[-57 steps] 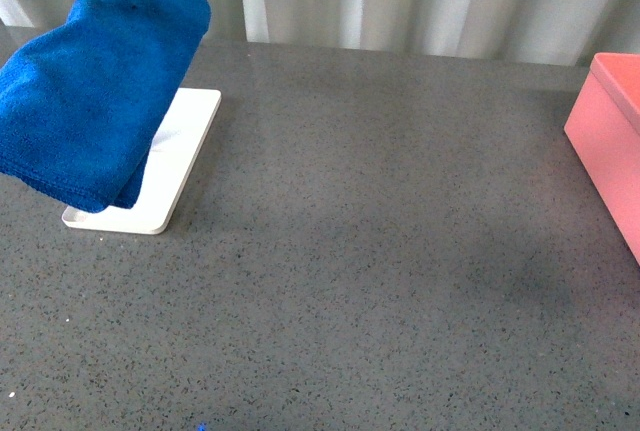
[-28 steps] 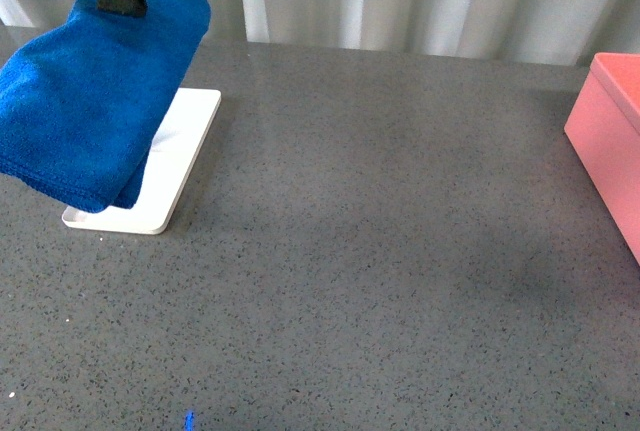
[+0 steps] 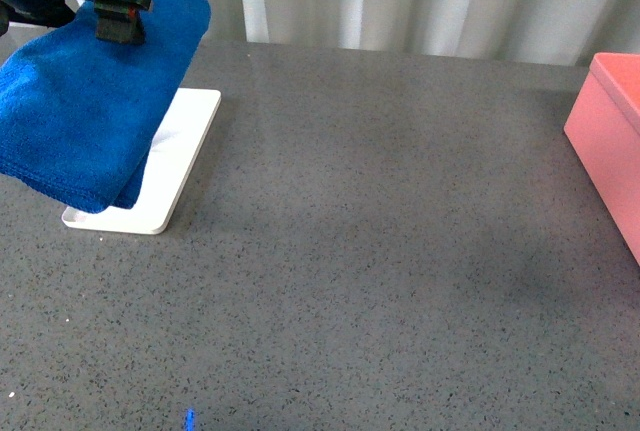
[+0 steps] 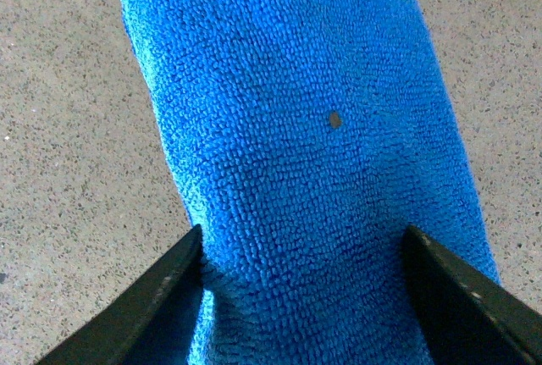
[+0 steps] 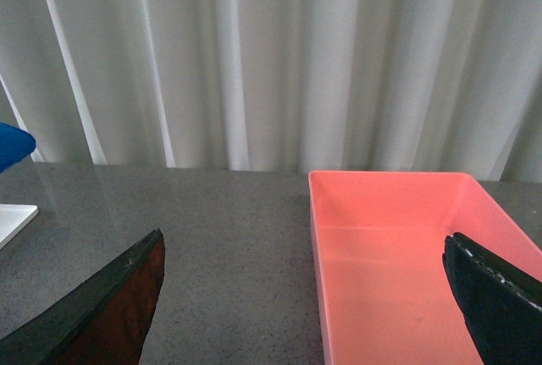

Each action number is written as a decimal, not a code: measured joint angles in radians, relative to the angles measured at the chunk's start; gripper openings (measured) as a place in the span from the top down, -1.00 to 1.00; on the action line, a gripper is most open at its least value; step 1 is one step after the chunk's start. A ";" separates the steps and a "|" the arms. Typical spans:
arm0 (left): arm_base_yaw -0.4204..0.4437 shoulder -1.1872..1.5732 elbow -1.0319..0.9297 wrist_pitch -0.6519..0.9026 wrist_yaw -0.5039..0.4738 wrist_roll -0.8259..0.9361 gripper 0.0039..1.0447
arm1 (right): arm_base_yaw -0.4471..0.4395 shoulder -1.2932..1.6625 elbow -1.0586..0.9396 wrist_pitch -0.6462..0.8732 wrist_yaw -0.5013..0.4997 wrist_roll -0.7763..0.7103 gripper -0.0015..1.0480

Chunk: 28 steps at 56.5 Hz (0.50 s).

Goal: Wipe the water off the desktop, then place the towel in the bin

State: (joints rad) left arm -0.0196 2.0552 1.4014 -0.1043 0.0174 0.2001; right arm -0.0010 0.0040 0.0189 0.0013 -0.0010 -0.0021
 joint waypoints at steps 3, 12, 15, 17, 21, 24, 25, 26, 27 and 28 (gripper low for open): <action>0.000 0.002 -0.006 0.002 0.000 -0.002 -0.19 | 0.000 0.000 0.000 0.000 0.000 0.000 -0.86; 0.000 0.002 -0.014 0.012 0.003 -0.021 0.26 | 0.000 0.000 0.000 0.000 0.000 0.000 -0.86; 0.002 0.000 -0.015 0.013 0.010 -0.025 0.42 | 0.000 0.000 0.000 0.000 0.000 0.000 -0.86; 0.003 -0.003 -0.016 0.013 0.014 -0.030 0.51 | 0.000 0.000 0.000 0.000 0.000 0.000 -0.86; 0.007 -0.013 -0.016 0.014 0.039 -0.041 0.69 | 0.000 0.000 0.000 0.000 0.000 0.000 -0.86; 0.011 -0.021 -0.018 0.018 0.064 -0.050 0.82 | 0.000 0.000 0.000 0.000 0.000 0.000 -0.86; 0.011 -0.022 -0.018 0.018 0.067 -0.053 0.83 | 0.000 0.000 0.000 0.000 0.000 0.000 -0.86; 0.013 -0.026 -0.018 0.018 0.073 -0.058 0.86 | 0.000 0.000 0.000 0.000 0.000 0.000 -0.86; 0.014 -0.028 -0.018 0.018 0.077 -0.060 0.87 | 0.000 0.000 0.000 0.000 0.000 0.000 -0.86; 0.015 -0.033 -0.019 0.018 0.085 -0.066 0.89 | 0.000 0.000 0.000 0.000 0.000 0.000 -0.86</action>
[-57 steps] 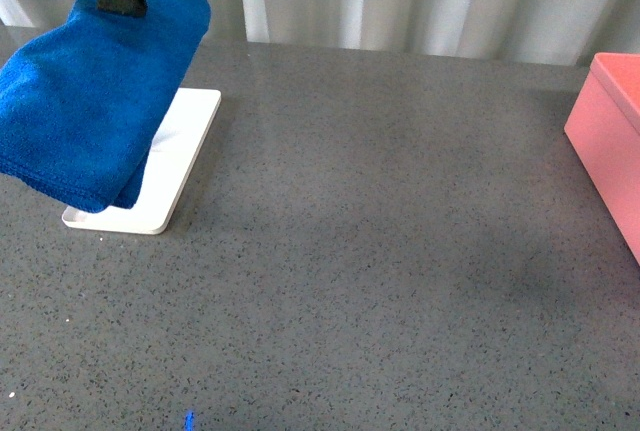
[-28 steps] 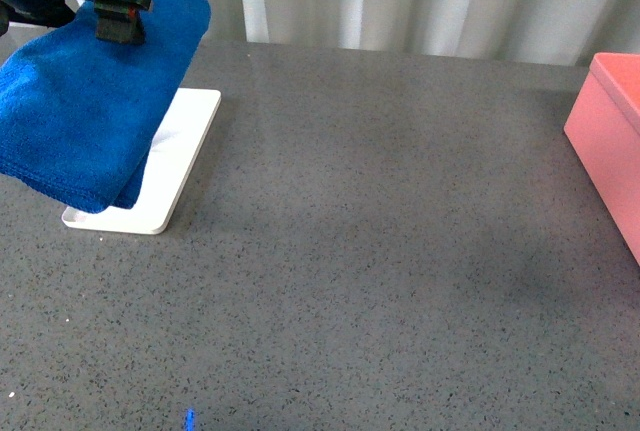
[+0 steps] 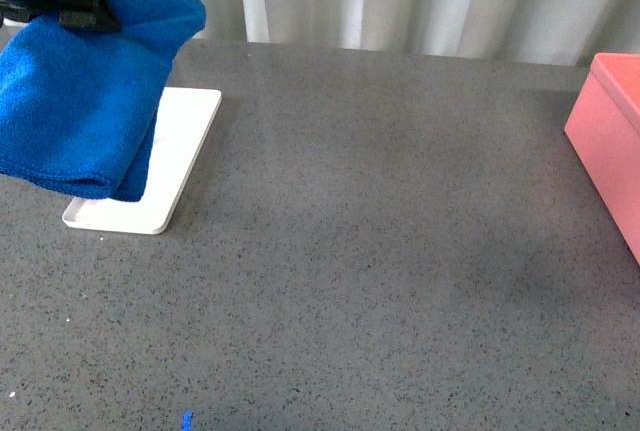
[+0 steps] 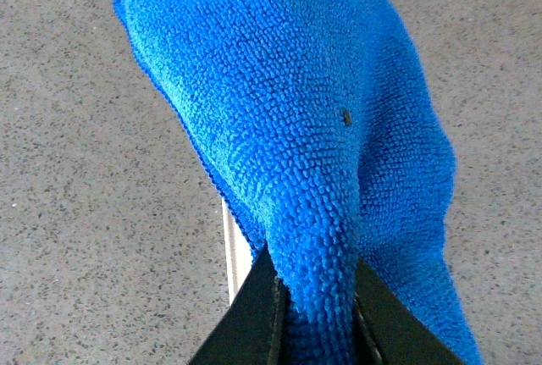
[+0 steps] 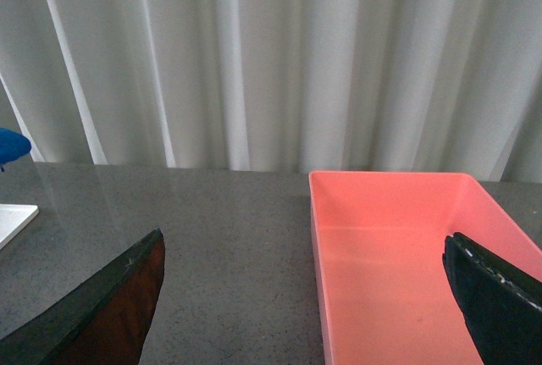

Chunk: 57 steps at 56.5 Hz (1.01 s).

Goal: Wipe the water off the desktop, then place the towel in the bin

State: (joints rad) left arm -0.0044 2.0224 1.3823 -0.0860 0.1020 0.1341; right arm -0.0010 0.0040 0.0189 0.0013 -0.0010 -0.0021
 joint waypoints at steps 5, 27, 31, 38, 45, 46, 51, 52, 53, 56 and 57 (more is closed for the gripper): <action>0.005 -0.023 -0.004 0.006 0.042 -0.015 0.89 | 0.000 0.000 0.000 0.000 0.000 0.000 -0.86; -0.030 -0.311 -0.094 0.086 0.327 -0.193 0.89 | 0.000 0.000 0.000 0.000 0.000 0.000 -0.86; -0.078 -0.373 -0.149 0.128 0.407 -0.238 0.89 | 0.000 0.000 0.000 0.000 0.000 0.000 -0.86; -0.173 -0.413 -0.219 0.219 0.502 -0.330 0.89 | 0.000 0.000 0.000 0.000 0.000 0.000 -0.86; -0.274 -0.410 -0.257 0.265 0.510 -0.380 0.89 | 0.000 0.000 0.000 0.000 0.000 0.000 -0.86; -0.289 -0.407 -0.257 0.266 0.499 -0.380 0.89 | 0.000 0.000 0.000 0.000 0.000 0.000 -0.86; -0.317 -0.387 -0.254 0.260 0.443 -0.372 0.89 | 0.000 0.000 0.000 0.000 0.000 0.000 -0.86; -0.320 -0.382 -0.254 0.258 0.435 -0.370 0.89 | 0.000 0.000 0.000 0.000 0.000 0.000 -0.86; -0.322 -0.377 -0.254 0.257 0.431 -0.370 0.89 | 0.000 0.000 0.000 0.000 0.000 0.000 -0.86; -0.323 -0.365 -0.254 0.256 0.426 -0.369 0.89 | 0.000 0.000 0.000 0.000 0.001 0.000 -0.86; -0.323 -0.363 -0.254 0.256 0.423 -0.368 0.89 | 0.000 0.000 0.000 0.000 0.000 0.000 -0.86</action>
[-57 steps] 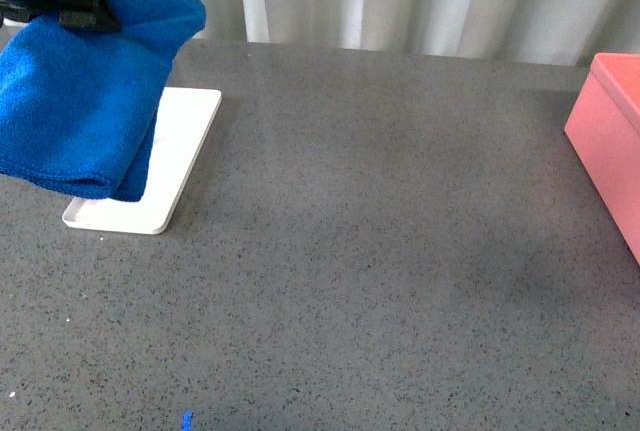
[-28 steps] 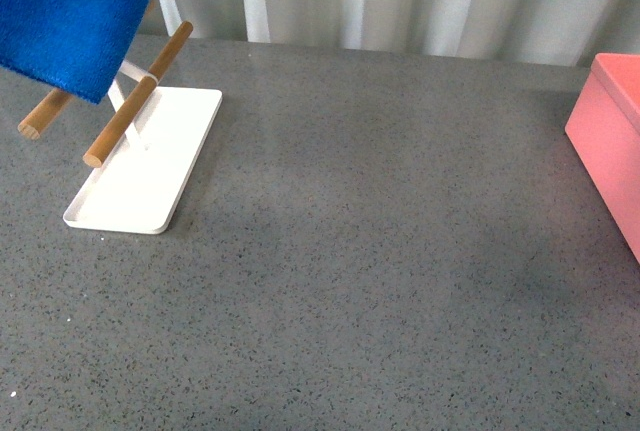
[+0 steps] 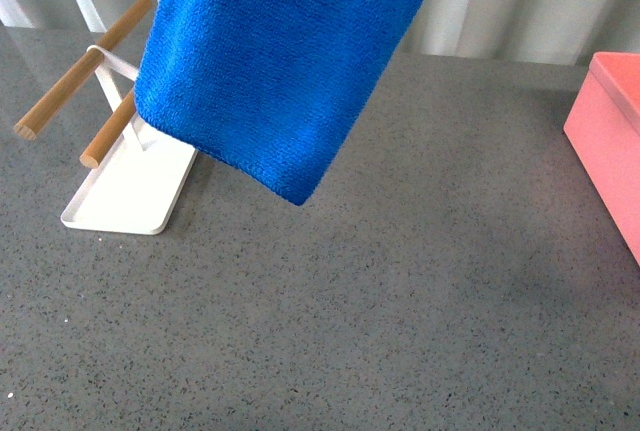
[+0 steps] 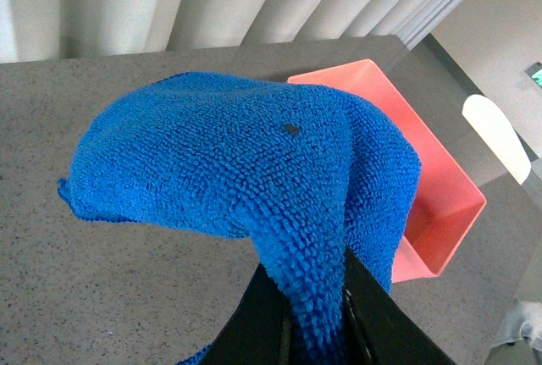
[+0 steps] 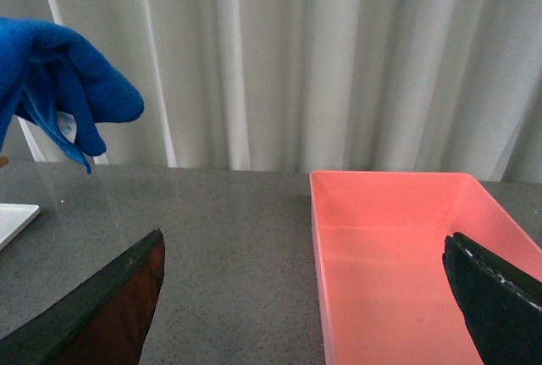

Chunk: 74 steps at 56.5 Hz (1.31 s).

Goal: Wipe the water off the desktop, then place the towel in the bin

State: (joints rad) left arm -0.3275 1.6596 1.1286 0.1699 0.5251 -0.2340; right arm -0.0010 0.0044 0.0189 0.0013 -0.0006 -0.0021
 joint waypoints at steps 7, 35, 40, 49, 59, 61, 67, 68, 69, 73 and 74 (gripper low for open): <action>0.001 0.002 0.000 0.000 -0.001 0.000 0.89 | 0.000 0.001 0.000 -0.002 -0.003 0.004 -0.86; 0.002 0.002 0.001 0.000 -0.002 0.001 0.89 | -0.065 1.292 0.541 0.513 -0.608 0.460 -0.86; 0.002 0.002 0.001 0.000 -0.001 0.001 0.89 | -0.027 1.384 0.577 0.568 -0.649 0.465 -0.86; 0.002 0.002 0.001 0.000 -0.001 0.001 0.89 | 0.034 1.514 0.642 0.638 -0.699 0.468 -0.86; 0.002 0.002 0.001 0.000 -0.002 0.001 0.89 | 0.123 1.641 0.712 0.740 -0.739 0.504 -0.86; 0.002 0.002 0.001 0.000 -0.001 0.001 0.89 | 0.143 1.664 0.732 0.751 -0.743 0.511 -0.86; 0.002 0.002 0.001 0.000 -0.001 0.001 0.89 | 0.198 1.712 0.787 0.740 -0.731 0.523 -0.86; 0.002 0.002 0.001 0.000 -0.001 0.001 0.89 | 0.207 1.720 0.795 0.739 -0.729 0.524 -0.86; 0.002 0.002 0.001 0.000 -0.001 0.001 0.89 | 0.216 1.726 0.802 0.737 -0.727 0.524 -0.86; 0.002 0.002 0.001 0.000 -0.010 0.003 0.89 | 0.250 1.756 0.832 0.727 -0.725 0.522 -0.86; 0.002 0.002 0.001 0.000 -0.011 0.003 0.89 | 0.253 1.758 0.835 0.726 -0.726 0.522 -0.86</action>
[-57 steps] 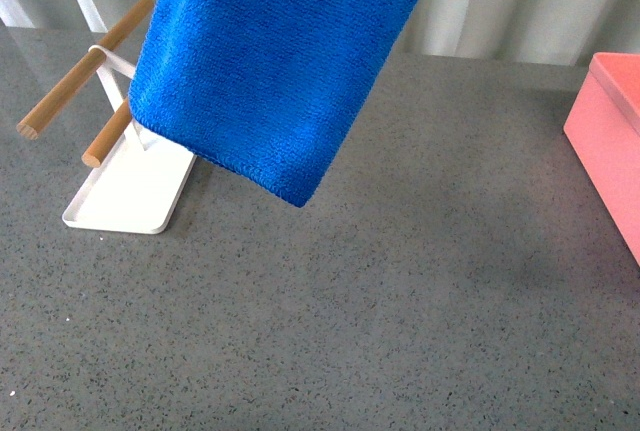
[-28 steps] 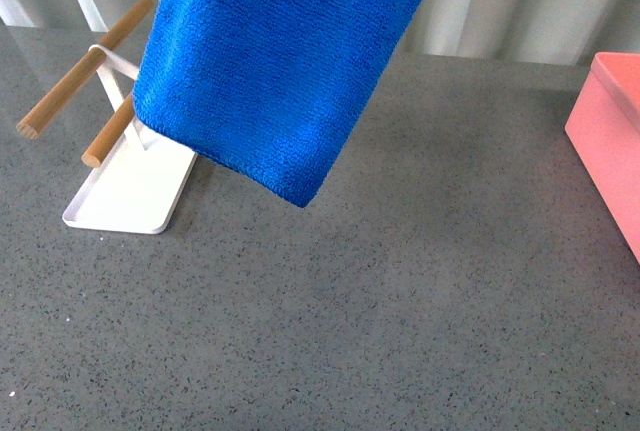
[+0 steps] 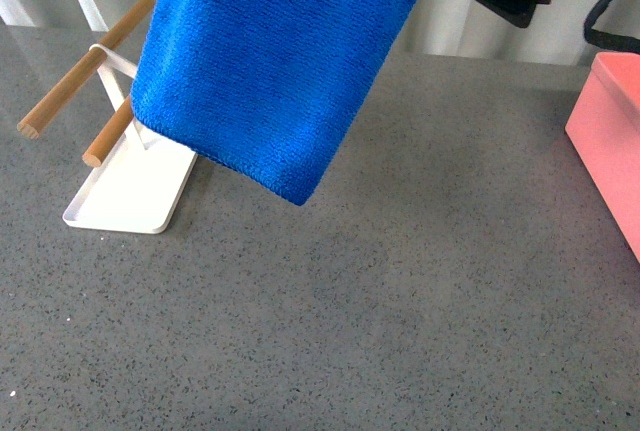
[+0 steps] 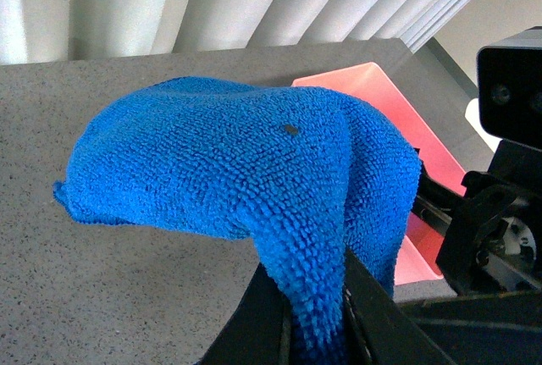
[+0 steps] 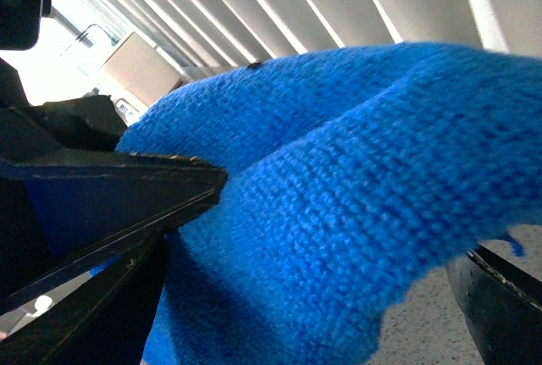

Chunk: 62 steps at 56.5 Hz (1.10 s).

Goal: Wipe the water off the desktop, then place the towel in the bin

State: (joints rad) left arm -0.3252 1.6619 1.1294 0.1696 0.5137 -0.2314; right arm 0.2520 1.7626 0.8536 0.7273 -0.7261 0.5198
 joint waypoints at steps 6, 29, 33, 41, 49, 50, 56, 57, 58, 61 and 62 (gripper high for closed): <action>0.005 0.000 0.000 0.000 -0.002 0.001 0.89 | 0.026 0.032 0.033 -0.008 0.011 -0.004 -0.86; 0.013 0.000 0.000 0.000 -0.019 0.009 0.89 | 0.063 0.084 0.061 0.057 0.020 -0.006 -0.48; 0.013 0.000 0.000 0.000 -0.019 0.010 0.89 | 0.063 0.089 0.055 0.086 0.010 0.004 -0.28; 0.013 0.000 0.000 0.000 -0.018 0.010 0.89 | 0.063 0.089 0.050 0.113 -0.007 0.011 0.09; 0.013 0.000 0.000 0.000 -0.018 0.010 0.89 | 0.062 0.088 0.045 0.121 -0.016 0.018 0.51; 0.013 0.000 0.000 0.000 -0.018 0.010 0.89 | 0.061 0.087 0.043 0.121 -0.016 0.020 0.57; 0.013 0.000 0.000 0.000 -0.017 0.010 0.82 | 0.060 0.077 0.038 0.120 -0.014 0.024 0.83; 0.013 0.000 0.000 0.000 -0.014 0.010 0.71 | 0.060 0.075 0.037 0.117 -0.012 0.024 0.88; 0.012 0.000 0.000 0.000 -0.013 0.010 0.64 | 0.059 0.073 0.034 0.117 -0.009 0.024 0.92; 0.010 0.000 0.000 0.000 -0.006 0.009 0.43 | 0.053 0.072 0.028 0.113 -0.004 0.024 0.93; 0.009 0.000 0.000 0.000 -0.005 0.010 0.36 | 0.051 0.072 0.026 0.109 -0.001 0.024 0.93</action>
State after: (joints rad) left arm -0.3164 1.6623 1.1294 0.1696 0.5087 -0.2218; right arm 0.3031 1.8343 0.8799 0.8360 -0.7269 0.5438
